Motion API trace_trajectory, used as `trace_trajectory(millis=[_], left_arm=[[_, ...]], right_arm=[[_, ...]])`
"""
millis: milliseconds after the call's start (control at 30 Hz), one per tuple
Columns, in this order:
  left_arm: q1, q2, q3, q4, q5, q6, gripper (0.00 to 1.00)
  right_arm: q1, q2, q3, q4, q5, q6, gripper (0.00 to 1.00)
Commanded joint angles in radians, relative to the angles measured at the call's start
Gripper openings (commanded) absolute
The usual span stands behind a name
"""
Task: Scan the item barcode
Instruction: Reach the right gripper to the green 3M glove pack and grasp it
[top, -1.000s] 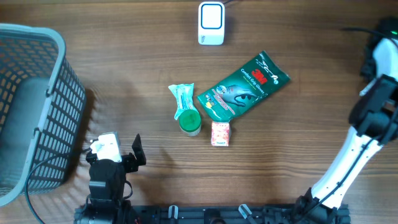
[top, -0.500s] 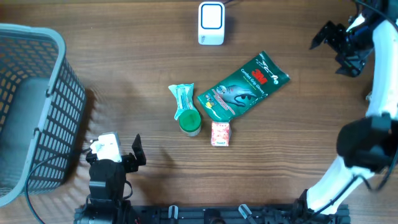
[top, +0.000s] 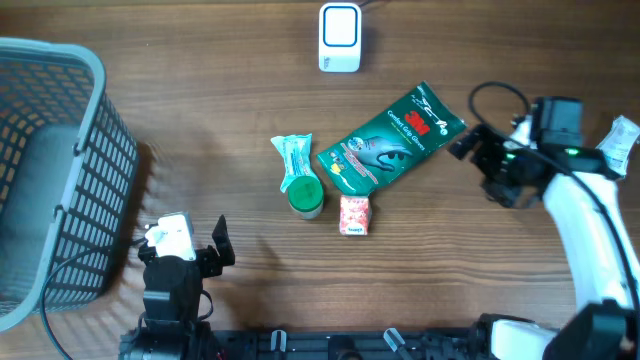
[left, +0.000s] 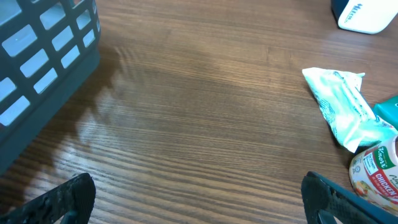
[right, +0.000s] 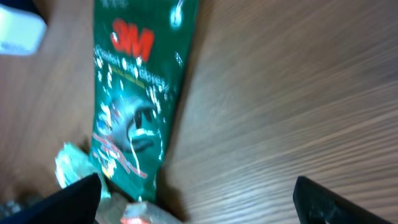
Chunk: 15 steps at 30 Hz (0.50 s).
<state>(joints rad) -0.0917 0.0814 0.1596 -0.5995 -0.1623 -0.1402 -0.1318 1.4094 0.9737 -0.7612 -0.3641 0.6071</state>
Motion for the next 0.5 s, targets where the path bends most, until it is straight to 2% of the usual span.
trace_trajectory(millis=[0, 133, 333, 467], left_arm=[[-0.003, -0.006, -0.003, 0.003, 0.005, 0.005, 1.0], [-0.003, -0.006, -0.003, 0.003, 0.005, 0.005, 1.0], [-0.003, -0.006, -0.003, 0.003, 0.005, 0.005, 1.0], [-0.004, -0.006, -0.003, 0.003, 0.005, 0.005, 1.0]], right_arm=[[0.145, 0.124, -0.01, 0.174, -0.032, 0.132, 1.0], [0.253, 0.319, -0.01, 0.265, 0.02, 0.254, 1.0], [0.253, 0.39, -0.04, 0.309, 0.133, 0.23, 1.0], [0.253, 0.539, -0.122, 0.578, 0.132, 0.234, 1.0]])
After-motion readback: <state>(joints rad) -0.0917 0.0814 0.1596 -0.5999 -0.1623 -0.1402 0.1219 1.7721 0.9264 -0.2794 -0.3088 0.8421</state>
